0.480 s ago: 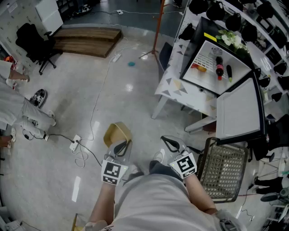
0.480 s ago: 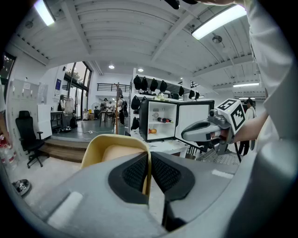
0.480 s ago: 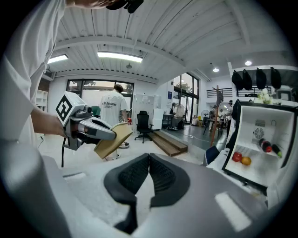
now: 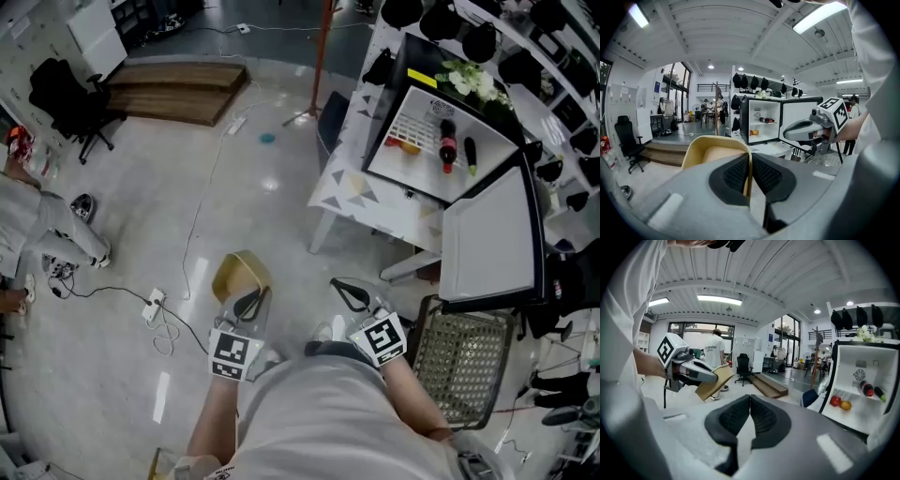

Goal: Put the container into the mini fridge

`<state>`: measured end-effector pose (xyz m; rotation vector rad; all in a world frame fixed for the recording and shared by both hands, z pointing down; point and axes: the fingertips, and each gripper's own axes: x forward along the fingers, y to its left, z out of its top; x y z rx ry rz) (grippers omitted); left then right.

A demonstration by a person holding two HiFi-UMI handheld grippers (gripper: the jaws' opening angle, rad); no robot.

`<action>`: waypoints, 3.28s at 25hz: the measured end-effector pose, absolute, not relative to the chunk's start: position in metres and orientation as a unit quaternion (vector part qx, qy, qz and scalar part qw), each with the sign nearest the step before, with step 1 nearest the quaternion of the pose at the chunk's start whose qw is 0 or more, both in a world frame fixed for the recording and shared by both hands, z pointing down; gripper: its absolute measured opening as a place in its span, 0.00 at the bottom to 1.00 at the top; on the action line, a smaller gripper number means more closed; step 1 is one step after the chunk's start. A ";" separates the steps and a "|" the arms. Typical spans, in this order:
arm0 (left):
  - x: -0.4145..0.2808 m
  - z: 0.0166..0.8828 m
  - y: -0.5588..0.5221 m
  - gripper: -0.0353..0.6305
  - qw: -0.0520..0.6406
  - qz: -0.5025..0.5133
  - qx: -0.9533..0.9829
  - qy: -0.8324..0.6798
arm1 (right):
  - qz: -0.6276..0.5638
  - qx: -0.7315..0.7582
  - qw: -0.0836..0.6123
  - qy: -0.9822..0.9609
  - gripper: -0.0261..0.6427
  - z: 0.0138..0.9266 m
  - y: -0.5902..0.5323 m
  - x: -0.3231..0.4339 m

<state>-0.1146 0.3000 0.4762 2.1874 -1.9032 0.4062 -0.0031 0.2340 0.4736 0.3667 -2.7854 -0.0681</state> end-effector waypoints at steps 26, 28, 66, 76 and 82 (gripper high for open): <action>-0.091 0.514 0.111 0.08 0.139 0.173 0.755 -0.616 | 0.001 0.154 0.182 -0.971 0.05 0.508 0.049 0.021; -0.112 0.512 0.096 0.08 0.136 0.173 0.762 -0.609 | 0.000 0.162 0.183 -0.970 0.05 0.504 0.037 0.000; -0.093 0.545 -0.070 0.08 0.093 0.259 0.894 -0.352 | 0.053 0.404 0.197 -0.892 0.05 0.512 -0.083 0.026; 0.015 0.565 -0.116 0.08 0.078 0.281 0.915 -0.279 | 0.066 0.450 0.191 -0.870 0.05 0.518 -0.107 0.110; 0.072 0.577 -0.136 0.08 0.058 0.294 0.924 -0.240 | 0.079 0.473 0.195 -0.856 0.05 0.530 -0.111 0.154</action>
